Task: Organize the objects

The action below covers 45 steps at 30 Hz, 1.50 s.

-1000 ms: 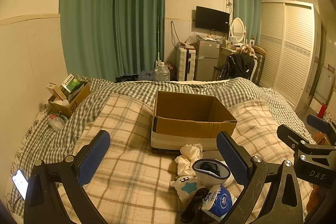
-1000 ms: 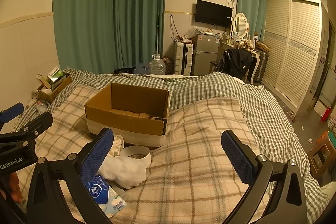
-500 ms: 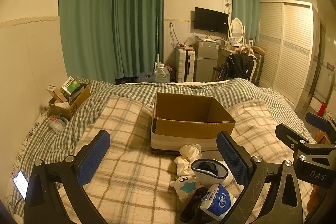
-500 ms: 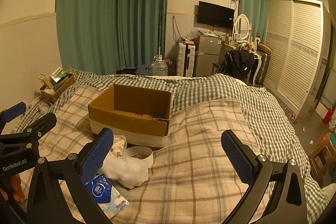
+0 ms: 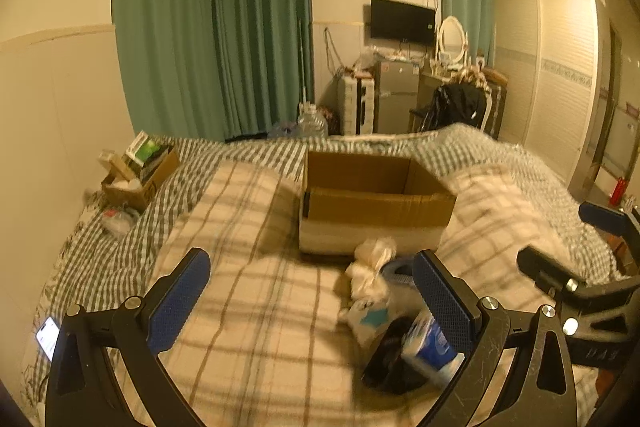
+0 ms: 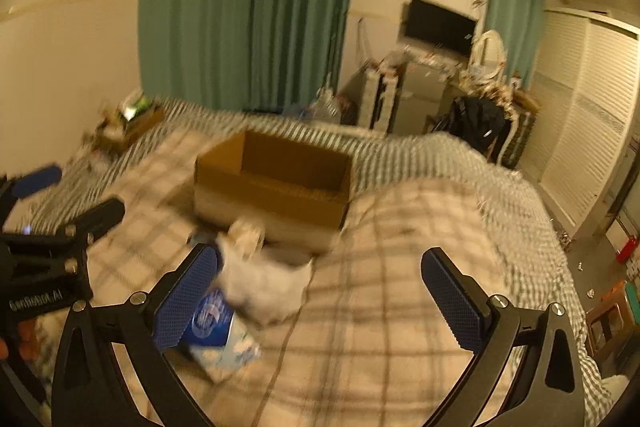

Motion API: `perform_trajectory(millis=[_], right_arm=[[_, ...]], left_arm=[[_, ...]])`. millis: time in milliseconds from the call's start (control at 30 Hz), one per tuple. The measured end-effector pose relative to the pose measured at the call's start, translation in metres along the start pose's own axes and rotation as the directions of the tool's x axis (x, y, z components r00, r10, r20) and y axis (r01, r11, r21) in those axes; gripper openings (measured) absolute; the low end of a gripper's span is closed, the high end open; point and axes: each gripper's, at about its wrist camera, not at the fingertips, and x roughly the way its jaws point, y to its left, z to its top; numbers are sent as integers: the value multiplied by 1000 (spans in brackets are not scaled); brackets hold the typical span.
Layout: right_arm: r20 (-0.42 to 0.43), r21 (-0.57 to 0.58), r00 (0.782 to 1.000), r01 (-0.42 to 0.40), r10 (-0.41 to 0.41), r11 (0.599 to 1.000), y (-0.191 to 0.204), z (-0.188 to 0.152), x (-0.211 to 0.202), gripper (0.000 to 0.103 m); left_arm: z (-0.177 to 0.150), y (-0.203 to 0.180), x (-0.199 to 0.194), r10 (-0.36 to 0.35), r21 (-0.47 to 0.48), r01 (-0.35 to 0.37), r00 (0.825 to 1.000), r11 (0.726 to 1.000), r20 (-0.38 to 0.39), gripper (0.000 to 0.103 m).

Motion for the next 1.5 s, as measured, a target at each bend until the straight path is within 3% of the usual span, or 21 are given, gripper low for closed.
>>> perform_trajectory(millis=[300, 467, 533, 567, 600, 667, 700, 767, 867, 933, 1033, 1100, 1167, 1233, 1333, 1500], right_arm=[[-194, -37, 968, -169, 159, 985, 27, -41, 48, 100], [-290, -43, 921, -284, 260, 958, 42, -51, 75, 98], [-326, -8, 887, -350, 328, 937, 44, -55, 85, 88], [-335, 9, 872, -376, 357, 927, 43, -56, 87, 72], [-336, 17, 866, -388, 370, 922, 42, -56, 86, 47], [-325, 17, 875, -373, 358, 928, 39, -55, 80, 28], [-313, 18, 882, -364, 352, 931, 34, -52, 76, 25], [-275, 22, 893, -363, 355, 931, 24, -48, 64, 20], [-221, -21, 936, -286, 275, 958, 10, -42, 46, 20], [-201, -17, 951, -245, 236, 969, -3, -39, 38, 20], [-194, 7, 961, -197, 195, 980, -21, -39, 35, 20], [-198, 18, 962, -187, 187, 982, -29, -42, 36, 20], [-199, 24, 961, -190, 191, 981, -32, -45, 34, 20], [-193, 22, 962, -193, 194, 981, -33, -45, 31, 20], [-175, 22, 965, -192, 193, 981, -34, -43, 26, 20], [-120, 8, 972, -204, 204, 979, -33, -30, 13, 20]], left_arm=[[-50, 20, 30, 63, -12, -66, 987, 998, -145, 103], [-59, 27, 41, 65, -32, -73, 981, 997, -184, 103], [-59, 25, 42, 65, -25, -71, 980, 997, -188, 103], [-60, 22, 42, 65, -15, -69, 979, 997, -191, 103], [-60, 20, 43, 65, -6, -68, 979, 998, -194, 103], [-61, 14, 43, 57, 11, -56, 977, 998, -204, 103], [-61, 10, 43, 46, 19, -43, 977, 999, -209, 103], [-61, -1, 42, 10, 37, -2, 977, 999, -214, 103], [-61, -18, 43, -50, 51, 64, 972, 997, -230, 102], [-62, -29, 46, -106, 50, 123, 961, 991, -255, 97], [-67, -46, 58, -198, 24, 216, 927, 976, -318, 86], [-71, -57, 69, -238, 14, 260, 903, 965, -357, 67], [-76, -63, 78, -293, -7, 316, 870, 949, -396, 58], [-75, -64, 73, -289, 0, 312, 879, 950, -379, 53], [-69, -61, 55, -294, 5, 313, 896, 950, -331, 30], [-49, -54, 29, -267, 31, 283, 931, 959, -249, 27]])
